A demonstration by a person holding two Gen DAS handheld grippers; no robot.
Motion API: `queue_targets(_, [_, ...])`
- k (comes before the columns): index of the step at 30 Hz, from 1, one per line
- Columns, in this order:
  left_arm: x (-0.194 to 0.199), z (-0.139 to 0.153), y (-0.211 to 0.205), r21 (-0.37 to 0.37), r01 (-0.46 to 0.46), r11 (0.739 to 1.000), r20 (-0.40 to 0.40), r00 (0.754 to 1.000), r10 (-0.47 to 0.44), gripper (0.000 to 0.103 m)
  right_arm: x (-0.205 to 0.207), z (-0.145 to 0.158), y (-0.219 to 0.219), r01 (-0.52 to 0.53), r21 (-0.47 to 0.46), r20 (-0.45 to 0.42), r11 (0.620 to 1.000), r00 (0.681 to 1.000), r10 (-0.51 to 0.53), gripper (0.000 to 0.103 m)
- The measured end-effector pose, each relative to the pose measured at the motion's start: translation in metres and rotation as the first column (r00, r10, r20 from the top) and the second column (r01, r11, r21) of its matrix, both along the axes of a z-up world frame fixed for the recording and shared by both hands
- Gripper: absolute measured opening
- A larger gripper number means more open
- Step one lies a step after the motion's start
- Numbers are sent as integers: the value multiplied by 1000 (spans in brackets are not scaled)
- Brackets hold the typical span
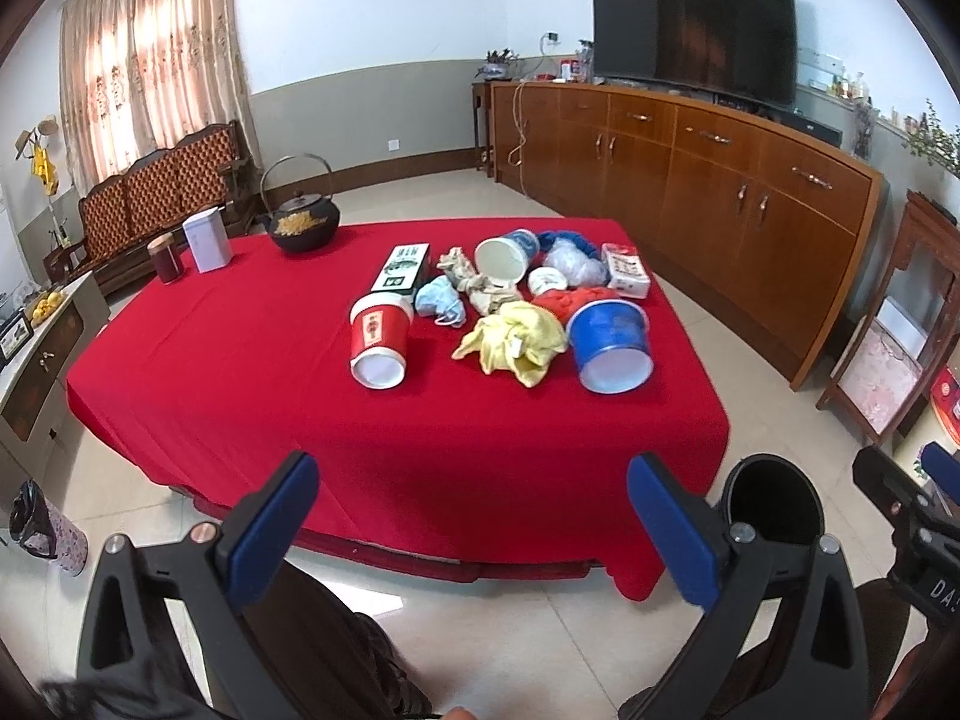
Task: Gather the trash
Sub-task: 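Move both tools toward the trash pile on the red table, then grasp the red paper cup with the left tool while the right tool grasps the blue bowl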
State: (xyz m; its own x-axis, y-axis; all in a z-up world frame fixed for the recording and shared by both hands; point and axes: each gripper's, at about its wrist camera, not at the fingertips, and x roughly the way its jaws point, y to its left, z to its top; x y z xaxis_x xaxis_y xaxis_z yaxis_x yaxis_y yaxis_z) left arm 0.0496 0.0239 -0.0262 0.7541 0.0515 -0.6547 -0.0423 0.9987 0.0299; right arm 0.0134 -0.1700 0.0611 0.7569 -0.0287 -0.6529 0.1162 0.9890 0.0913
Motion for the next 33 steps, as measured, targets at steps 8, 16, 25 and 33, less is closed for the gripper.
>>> queue_targets(8, [35, -12, 22, 16, -59, 998, -34, 998, 59, 103, 46, -15, 16, -52, 25, -35, 998, 998, 53, 103])
queue_targets(16, [81, -25, 56, 21, -129, 991, -53, 990, 130, 103, 106, -27, 46, -120, 29, -56, 992, 991, 122, 103])
queue_targets(25, [144, -47, 85, 13, -148, 989, -97, 984, 148, 103, 181, -50, 66, -137, 53, -95, 989, 985, 141, 103])
queue_targets(33, [188, -66, 98, 14, -137, 990, -117, 983, 138, 103, 230, -80, 75, -135, 66, -160, 989, 976, 144, 103])
